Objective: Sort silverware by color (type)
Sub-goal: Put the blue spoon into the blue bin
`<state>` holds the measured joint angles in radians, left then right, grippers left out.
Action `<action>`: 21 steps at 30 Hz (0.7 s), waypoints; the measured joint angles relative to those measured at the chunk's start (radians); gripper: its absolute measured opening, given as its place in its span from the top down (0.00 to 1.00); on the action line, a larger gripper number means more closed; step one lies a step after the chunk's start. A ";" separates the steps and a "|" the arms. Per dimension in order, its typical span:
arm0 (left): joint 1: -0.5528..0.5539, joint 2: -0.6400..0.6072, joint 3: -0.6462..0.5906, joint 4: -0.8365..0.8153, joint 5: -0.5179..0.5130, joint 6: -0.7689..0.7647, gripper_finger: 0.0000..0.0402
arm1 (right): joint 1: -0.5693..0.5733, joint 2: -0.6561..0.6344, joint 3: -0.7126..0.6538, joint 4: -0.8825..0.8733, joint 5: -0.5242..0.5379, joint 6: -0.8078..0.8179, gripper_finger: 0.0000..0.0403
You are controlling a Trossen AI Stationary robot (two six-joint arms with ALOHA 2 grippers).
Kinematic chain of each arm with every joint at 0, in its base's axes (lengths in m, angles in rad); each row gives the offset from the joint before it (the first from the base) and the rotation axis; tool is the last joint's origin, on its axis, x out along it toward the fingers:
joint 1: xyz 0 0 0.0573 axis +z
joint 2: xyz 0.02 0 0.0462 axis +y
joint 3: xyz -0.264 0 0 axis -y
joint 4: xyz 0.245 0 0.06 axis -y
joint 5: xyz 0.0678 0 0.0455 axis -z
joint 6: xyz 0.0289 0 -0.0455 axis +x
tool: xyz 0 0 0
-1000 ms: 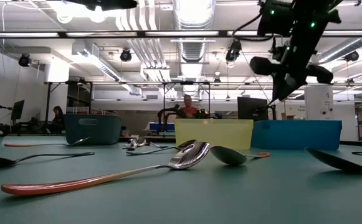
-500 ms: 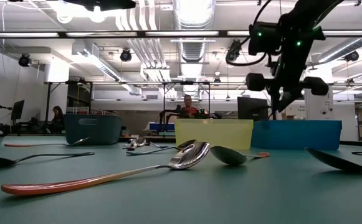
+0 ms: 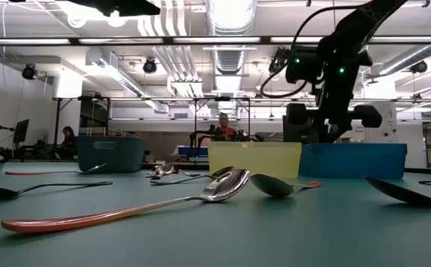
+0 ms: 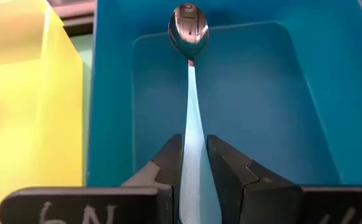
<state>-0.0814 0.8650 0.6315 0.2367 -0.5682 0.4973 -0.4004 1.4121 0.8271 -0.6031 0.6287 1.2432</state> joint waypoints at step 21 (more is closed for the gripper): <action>0.001 0.000 -0.002 0.000 -0.001 0.000 0.67 | -0.002 0.129 0.000 0.072 0.000 0.021 0.78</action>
<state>-0.0803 0.8650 0.6296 0.2367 -0.5692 0.4973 -0.4023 1.5413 0.8268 -0.5312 0.6289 1.2646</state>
